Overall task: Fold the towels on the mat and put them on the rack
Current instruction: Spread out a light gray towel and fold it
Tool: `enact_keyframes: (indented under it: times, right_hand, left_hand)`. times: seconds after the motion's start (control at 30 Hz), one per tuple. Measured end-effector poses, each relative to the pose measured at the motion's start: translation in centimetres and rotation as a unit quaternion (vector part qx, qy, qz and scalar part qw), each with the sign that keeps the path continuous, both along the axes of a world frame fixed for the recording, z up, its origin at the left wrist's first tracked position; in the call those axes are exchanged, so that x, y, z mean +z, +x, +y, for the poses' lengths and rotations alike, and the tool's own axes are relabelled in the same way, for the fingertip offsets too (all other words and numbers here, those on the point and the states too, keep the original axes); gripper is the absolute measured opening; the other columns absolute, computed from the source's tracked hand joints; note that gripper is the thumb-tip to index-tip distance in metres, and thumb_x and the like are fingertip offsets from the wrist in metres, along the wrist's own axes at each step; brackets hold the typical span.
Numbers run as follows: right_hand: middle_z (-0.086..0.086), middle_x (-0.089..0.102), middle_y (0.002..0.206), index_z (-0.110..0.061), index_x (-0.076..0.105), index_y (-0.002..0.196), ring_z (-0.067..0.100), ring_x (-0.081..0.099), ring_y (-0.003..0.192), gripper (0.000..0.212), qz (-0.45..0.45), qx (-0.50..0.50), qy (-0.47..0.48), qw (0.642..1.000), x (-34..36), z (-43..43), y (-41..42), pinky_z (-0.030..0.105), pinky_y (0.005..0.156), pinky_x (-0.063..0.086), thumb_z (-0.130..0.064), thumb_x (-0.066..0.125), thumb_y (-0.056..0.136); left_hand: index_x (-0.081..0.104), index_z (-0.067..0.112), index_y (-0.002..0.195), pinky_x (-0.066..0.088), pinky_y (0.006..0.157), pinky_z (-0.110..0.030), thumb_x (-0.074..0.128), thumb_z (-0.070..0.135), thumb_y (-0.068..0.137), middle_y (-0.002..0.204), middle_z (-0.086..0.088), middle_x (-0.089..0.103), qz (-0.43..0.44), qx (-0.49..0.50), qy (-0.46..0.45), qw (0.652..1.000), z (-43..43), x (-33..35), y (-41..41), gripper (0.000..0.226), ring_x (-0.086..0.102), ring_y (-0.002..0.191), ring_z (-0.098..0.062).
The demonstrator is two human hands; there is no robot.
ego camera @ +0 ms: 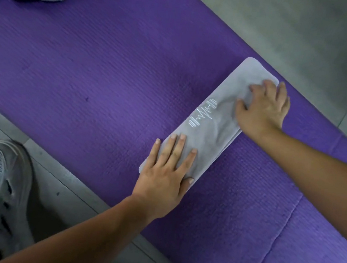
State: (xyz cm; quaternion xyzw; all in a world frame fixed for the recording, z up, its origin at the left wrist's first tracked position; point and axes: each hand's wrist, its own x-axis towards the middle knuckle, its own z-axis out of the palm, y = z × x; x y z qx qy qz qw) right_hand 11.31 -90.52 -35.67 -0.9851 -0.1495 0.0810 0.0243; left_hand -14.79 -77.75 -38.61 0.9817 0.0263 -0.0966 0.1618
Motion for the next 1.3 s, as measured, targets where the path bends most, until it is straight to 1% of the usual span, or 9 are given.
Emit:
enact_keyframes:
  times: [0.2, 0.57, 0.7, 0.87, 0.93, 1.07, 1.17, 1.23, 1.3]
  right_hand:
    - [0.006, -0.003, 0.169, -0.024, 0.017, 0.160, 0.031, -0.013, 0.154, 0.065, 0.025, 0.180, -0.047, 0.982, -1.9, 3.3, -1.2, 0.048, 0.125, -0.005, -0.052, 0.027, 0.103]
    - [0.002, -0.009, 0.169, -0.029, -0.003, 0.161, 0.031, -0.012, 0.155, 0.078, 0.082, -0.150, 0.010, 0.985, -3.4, 2.6, 3.1, 0.059, 0.122, -0.001, -0.067, 0.018, 0.096]
    - [0.005, -0.005, 0.170, -0.027, -0.003, 0.161, 0.031, -0.009, 0.155, 0.080, 0.088, -0.150, 0.011, 0.985, -3.5, 2.1, 3.7, 0.058, 0.123, 0.000, -0.068, 0.017, 0.096]
    - [0.008, -0.006, 0.169, -0.023, -0.004, 0.161, 0.031, -0.009, 0.155, 0.084, 0.124, -0.130, -0.005, 0.984, -2.1, 1.8, 3.9, 0.054, 0.124, 0.000, -0.068, 0.026, 0.096]
    - [0.012, 0.004, 0.168, -0.016, 0.008, 0.161, 0.034, 0.000, 0.155, 0.084, 0.057, -0.082, -0.012, 0.995, -0.6, 1.3, 2.5, 0.053, 0.124, 0.008, -0.060, 0.039, 0.096]
    - [0.016, 0.042, 0.137, -0.014, 0.037, 0.145, 0.037, 0.041, 0.126, 0.067, -0.007, -0.004, 0.035, 0.999, 1.4, -0.6, -4.1, 0.050, 0.103, 0.037, -0.043, 0.061, 0.089]
    - [0.006, 0.059, 0.116, -0.025, 0.034, 0.141, 0.028, 0.058, 0.107, 0.060, 0.135, -0.092, 0.115, 0.980, 1.5, -2.4, -7.6, 0.041, 0.083, 0.049, -0.047, 0.059, 0.092]
    - [-0.005, 0.067, 0.086, -0.031, 0.033, 0.138, 0.015, 0.066, 0.078, 0.054, 0.220, -0.169, 0.179, 0.944, 1.3, -2.8, -8.7, 0.031, 0.059, 0.048, -0.049, 0.058, 0.093]
    - [-0.008, 0.067, 0.072, -0.030, 0.035, 0.139, 0.008, 0.065, 0.064, 0.056, 0.246, -0.236, 0.252, 0.906, 1.1, -2.9, -9.3, 0.027, 0.053, 0.051, -0.043, 0.062, 0.093]
  left_hand:
    - [0.022, 0.022, 0.161, 0.014, 0.120, -0.065, 0.033, 0.050, 0.105, 0.169, -0.017, 0.008, 0.013, -0.017, 0.019, 1.000, -0.7, -0.3, -0.6, 0.064, 0.001, 0.157, -0.033]
    - [0.016, 0.027, 0.162, 0.012, 0.119, -0.065, 0.029, 0.056, 0.103, 0.170, -0.012, 0.001, 0.036, -0.040, 0.021, 0.998, -0.1, -0.1, -0.7, 0.067, -0.004, 0.157, -0.031]
    - [0.022, 0.029, 0.160, 0.013, 0.121, -0.063, 0.032, 0.058, 0.100, 0.170, -0.010, 0.006, 0.034, -0.029, -0.010, 0.999, 0.3, 0.4, -0.3, 0.067, 0.000, 0.157, -0.029]
    - [0.057, 0.018, 0.131, 0.036, 0.108, -0.045, 0.047, 0.042, 0.094, 0.141, -0.006, 0.053, -0.061, 0.095, -0.110, 0.988, 1.9, 2.0, 3.0, 0.046, 0.050, 0.129, -0.028]
    - [0.059, 0.015, 0.126, 0.043, 0.098, -0.042, 0.054, 0.034, 0.092, 0.129, -0.005, 0.058, -0.067, 0.158, -0.139, 0.975, 2.8, 2.3, 5.8, 0.040, 0.055, 0.116, -0.028]
    - [0.057, 0.012, 0.120, 0.046, 0.088, -0.040, 0.058, 0.025, 0.092, 0.115, -0.007, 0.060, -0.022, 0.192, -0.184, 0.964, 3.3, 2.6, 11.3, 0.030, 0.056, 0.107, -0.030]
    - [0.054, 0.015, 0.119, 0.047, 0.086, -0.042, 0.058, 0.032, 0.091, 0.115, -0.008, 0.058, 0.055, 0.181, -0.173, 0.967, 3.4, 2.4, 14.4, 0.033, 0.055, 0.108, -0.031]
    - [0.057, 0.018, 0.113, 0.050, 0.084, -0.039, 0.063, 0.036, 0.087, 0.113, -0.005, 0.061, 0.099, 0.199, -0.196, 0.955, 3.8, 2.2, 15.7, 0.032, 0.060, 0.102, -0.027]
    - [0.062, 0.020, 0.102, 0.055, 0.083, -0.038, 0.069, 0.037, 0.083, 0.099, -0.001, 0.069, 0.127, 0.208, -0.224, 0.944, 4.3, 2.3, 16.4, 0.027, 0.066, 0.091, -0.023]
